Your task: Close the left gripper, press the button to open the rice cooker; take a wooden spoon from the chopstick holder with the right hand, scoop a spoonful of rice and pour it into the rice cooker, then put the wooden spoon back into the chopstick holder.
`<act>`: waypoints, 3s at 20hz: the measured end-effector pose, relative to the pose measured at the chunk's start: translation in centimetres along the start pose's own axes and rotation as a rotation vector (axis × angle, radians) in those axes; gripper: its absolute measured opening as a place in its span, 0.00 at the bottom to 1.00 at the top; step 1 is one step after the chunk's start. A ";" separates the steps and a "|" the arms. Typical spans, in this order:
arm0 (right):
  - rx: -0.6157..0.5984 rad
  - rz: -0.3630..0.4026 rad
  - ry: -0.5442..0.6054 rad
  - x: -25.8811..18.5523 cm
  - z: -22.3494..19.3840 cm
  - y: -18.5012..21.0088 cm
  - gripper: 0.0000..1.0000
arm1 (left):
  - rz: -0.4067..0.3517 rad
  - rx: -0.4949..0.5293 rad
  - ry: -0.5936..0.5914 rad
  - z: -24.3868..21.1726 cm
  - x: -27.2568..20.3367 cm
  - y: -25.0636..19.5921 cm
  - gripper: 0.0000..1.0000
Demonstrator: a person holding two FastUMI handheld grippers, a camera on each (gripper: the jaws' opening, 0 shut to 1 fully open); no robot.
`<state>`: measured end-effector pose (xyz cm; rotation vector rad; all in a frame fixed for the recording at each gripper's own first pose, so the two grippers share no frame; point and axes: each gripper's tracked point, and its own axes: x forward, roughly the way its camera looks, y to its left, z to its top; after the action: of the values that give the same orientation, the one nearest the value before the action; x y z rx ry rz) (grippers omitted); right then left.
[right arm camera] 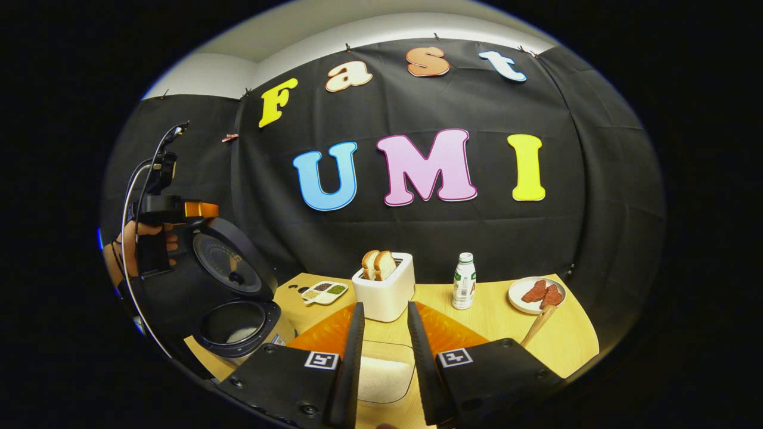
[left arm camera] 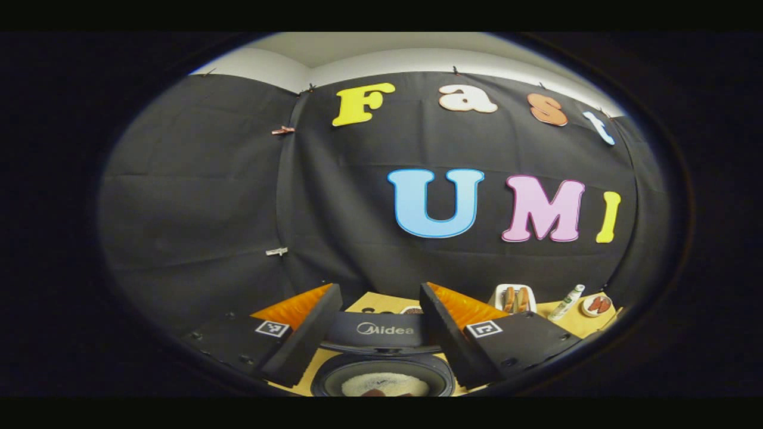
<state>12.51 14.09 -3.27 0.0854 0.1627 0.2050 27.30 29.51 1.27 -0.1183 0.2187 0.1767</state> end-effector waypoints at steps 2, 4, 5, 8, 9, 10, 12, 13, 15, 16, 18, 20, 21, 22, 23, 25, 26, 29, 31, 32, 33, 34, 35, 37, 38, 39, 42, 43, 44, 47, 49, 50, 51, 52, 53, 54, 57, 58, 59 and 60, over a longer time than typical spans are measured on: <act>-0.003 0.007 -0.003 0.0 0.1 0.3 0.46 | -0.010 -0.001 0.005 -0.7 -1.4 0.0 0.93; -0.004 0.017 0.000 0.0 -0.1 0.8 0.46 | -0.012 0.001 0.016 -1.6 -2.8 0.1 0.93; -0.003 0.021 0.002 -0.1 -0.1 1.1 0.46 | -0.014 0.000 0.022 -2.2 -3.6 0.1 0.92; 0.002 0.032 0.013 -0.2 -0.5 1.6 0.46 | -0.015 -0.019 0.047 -3.7 -5.8 0.1 0.93; 0.001 0.034 0.012 -0.3 -0.5 1.8 0.46 | -0.011 -0.021 0.056 -4.4 -6.6 0.2 0.92; -0.001 0.038 0.014 -0.4 -0.5 2.0 0.46 | -0.005 -0.017 0.062 -5.2 -7.4 0.2 0.92; -0.006 0.045 0.014 -0.6 -0.6 2.4 0.46 | 0.011 -0.009 0.075 -7.2 -9.0 0.3 0.93; -0.007 0.047 0.017 -0.6 -0.8 2.4 0.46 | 0.020 -0.010 0.083 -8.2 -9.7 0.4 0.93; -0.005 0.050 0.026 -0.8 -1.1 2.7 0.46 | 0.031 -0.038 0.102 -10.6 -11.2 0.6 0.92; -0.003 0.053 0.030 -1.0 -1.2 2.8 0.46 | 0.031 -0.059 0.110 -11.7 -12.1 0.6 0.92; -0.002 0.057 0.038 -1.0 -1.7 3.1 0.46 | 0.020 -0.080 0.119 -13.9 -13.1 0.5 0.92; -0.004 0.064 0.048 -1.2 -2.1 3.5 0.46 | 0.010 -0.066 0.130 -16.0 -13.8 0.4 0.92; -0.007 0.067 0.054 -1.2 -2.3 3.7 0.47 | 0.009 -0.051 0.141 -17.2 -13.9 0.4 0.92; -0.009 0.070 0.057 -1.3 -2.5 3.9 0.47 | 0.010 -0.035 0.150 -18.2 -14.2 0.4 0.92; -0.010 0.071 0.061 -1.4 -2.6 4.0 0.46 | 0.010 -0.026 0.157 -19.2 -14.3 0.4 0.92; -0.003 0.072 0.066 -1.5 -2.8 4.2 0.46 | 0.009 -0.035 0.165 -20.6 -14.7 0.5 0.92; -0.004 0.071 0.067 -1.6 -2.9 4.2 0.47 | 0.008 -0.048 0.164 -21.2 -14.8 0.6 0.92; -0.007 0.070 0.075 -1.6 -3.1 4.4 0.47 | 0.000 -0.058 0.167 -22.9 -14.9 0.5 0.92; -0.004 0.068 0.079 -1.6 -3.3 4.4 0.47 | 0.002 -0.019 0.158 -23.8 -14.8 0.4 0.92; -0.003 0.067 0.079 -1.6 -3.2 4.4 0.47 | 0.006 0.005 0.162 -23.8 -14.9 0.3 0.87; -0.002 0.066 0.081 -1.7 -3.3 4.5 0.47 | 0.008 0.015 0.149 -24.0 -14.9 0.5 0.92; -0.003 0.066 0.082 -1.7 -3.4 4.6 0.47 | 0.007 0.006 0.149 -24.1 -15.0 0.7 0.93; -0.003 0.066 0.084 -1.7 -3.5 4.6 0.47 | 0.003 0.000 0.133 -23.8 -15.1 0.6 0.92; 0.000 0.066 0.089 -1.6 -3.8 4.8 0.47 | -0.006 0.018 0.119 -24.0 -15.2 0.4 0.88; 0.004 0.065 0.093 -1.7 -3.8 4.8 0.46 | -0.010 0.017 0.136 -24.9 -15.2 0.5 0.88; 0.008 0.064 0.096 -1.7 -4.0 4.9 0.47 | -0.016 0.015 0.112 -25.0 -15.6 0.6 0.92; 0.012 0.066 0.097 -1.5 -3.9 5.2 0.47 | -0.023 0.027 0.080 -25.0 -15.2 0.5 0.93; 0.008 0.067 0.094 -1.6 -3.8 5.2 0.47 | -0.020 0.018 0.077 -24.8 -15.1 0.7 0.93; 0.003 0.067 0.090 -1.6 -3.6 5.3 0.47 | -0.015 0.024 0.071 -24.4 -15.0 0.6 0.93; 0.001 0.059 0.084 -1.6 -3.6 4.9 0.48 | 0.009 0.026 0.081 -24.4 -15.1 0.5 0.92; 0.008 0.045 0.074 -1.8 -3.3 4.4 0.48 | 0.019 0.010 0.078 -23.9 -15.2 0.5 0.92; 0.012 0.041 0.072 -1.8 -3.2 4.3 0.48 | 0.021 0.016 0.066 -23.3 -15.2 0.4 0.91; 0.011 0.032 0.069 -1.9 -3.1 4.0 0.48 | 0.016 0.025 0.057 -22.8 -15.0 0.0 0.89; 0.012 0.027 0.068 -1.9 -3.1 3.8 0.48 | 0.012 0.032 0.054 -22.4 -15.1 -0.4 0.89; 0.013 0.022 0.066 -2.0 -3.1 3.6 0.50 | 0.002 0.033 0.048 -21.7 -15.2 -1.0 0.88; 0.014 0.016 0.065 -2.2 -3.0 3.4 0.51 | -0.003 0.031 0.036 -20.8 -15.3 -1.4 0.84; 0.016 0.001 0.063 -2.5 -3.0 2.9 0.60 | -0.001 0.044 -0.019 -17.9 -16.0 -2.4 0.88; 0.015 -0.008 0.058 -2.6 -2.9 2.6 0.64 | 0.000 0.042 -0.031 -17.2 -16.3 -2.6 0.88; 0.015 -0.021 0.057 -2.7 -2.9 2.3 0.68 | 0.000 0.037 -0.043 -16.4 -16.7 -3.0 0.88; 0.018 -0.030 0.057 -2.8 -2.9 2.1 0.68 | -0.002 0.034 -0.052 -15.7 -17.2 -3.5 0.88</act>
<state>8.87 15.72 -5.49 0.0950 0.2221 0.1760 8.20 21.17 -9.67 -0.0803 0.1698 0.1740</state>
